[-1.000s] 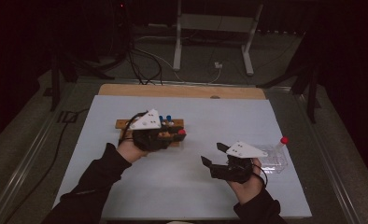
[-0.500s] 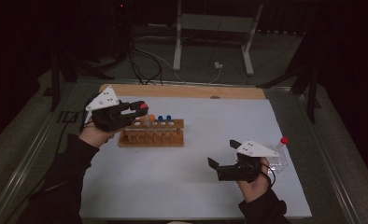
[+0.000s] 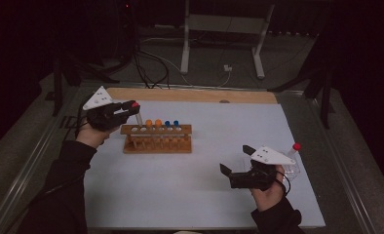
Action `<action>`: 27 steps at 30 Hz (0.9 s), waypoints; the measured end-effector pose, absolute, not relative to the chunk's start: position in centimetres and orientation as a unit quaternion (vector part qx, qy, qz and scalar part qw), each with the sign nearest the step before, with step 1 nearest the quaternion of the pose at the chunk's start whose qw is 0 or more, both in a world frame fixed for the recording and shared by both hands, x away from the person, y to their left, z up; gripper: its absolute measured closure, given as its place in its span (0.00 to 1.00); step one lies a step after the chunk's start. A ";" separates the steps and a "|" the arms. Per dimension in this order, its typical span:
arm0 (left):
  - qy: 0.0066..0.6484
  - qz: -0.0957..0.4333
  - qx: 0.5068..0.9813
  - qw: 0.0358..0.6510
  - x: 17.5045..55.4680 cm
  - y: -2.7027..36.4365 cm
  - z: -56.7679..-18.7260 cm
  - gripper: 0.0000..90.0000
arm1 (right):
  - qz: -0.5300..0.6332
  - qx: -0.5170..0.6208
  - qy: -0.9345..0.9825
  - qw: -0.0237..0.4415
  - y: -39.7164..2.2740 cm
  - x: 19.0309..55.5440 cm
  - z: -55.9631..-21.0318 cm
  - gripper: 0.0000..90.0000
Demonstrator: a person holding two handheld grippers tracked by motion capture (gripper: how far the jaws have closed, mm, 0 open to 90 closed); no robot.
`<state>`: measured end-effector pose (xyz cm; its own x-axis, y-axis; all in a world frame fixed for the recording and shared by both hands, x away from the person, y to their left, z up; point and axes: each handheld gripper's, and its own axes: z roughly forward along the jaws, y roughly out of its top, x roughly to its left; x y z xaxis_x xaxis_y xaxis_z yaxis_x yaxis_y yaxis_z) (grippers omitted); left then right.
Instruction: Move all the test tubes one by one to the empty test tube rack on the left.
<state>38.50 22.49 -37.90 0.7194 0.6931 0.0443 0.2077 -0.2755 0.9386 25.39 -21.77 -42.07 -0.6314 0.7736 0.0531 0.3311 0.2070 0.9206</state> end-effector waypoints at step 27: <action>0.324 0.199 0.786 0.487 39.4 21.8 -44.8 0.79 | 0.508 0.370 0.749 0.212 -22.2 25.4 -42.2 0.00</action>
<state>39.35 21.81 -44.80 0.7113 0.7029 -0.0033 0.3162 -0.3157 0.8946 25.42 -22.16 -42.19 -0.6359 0.7696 0.0578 0.3384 0.2108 0.9171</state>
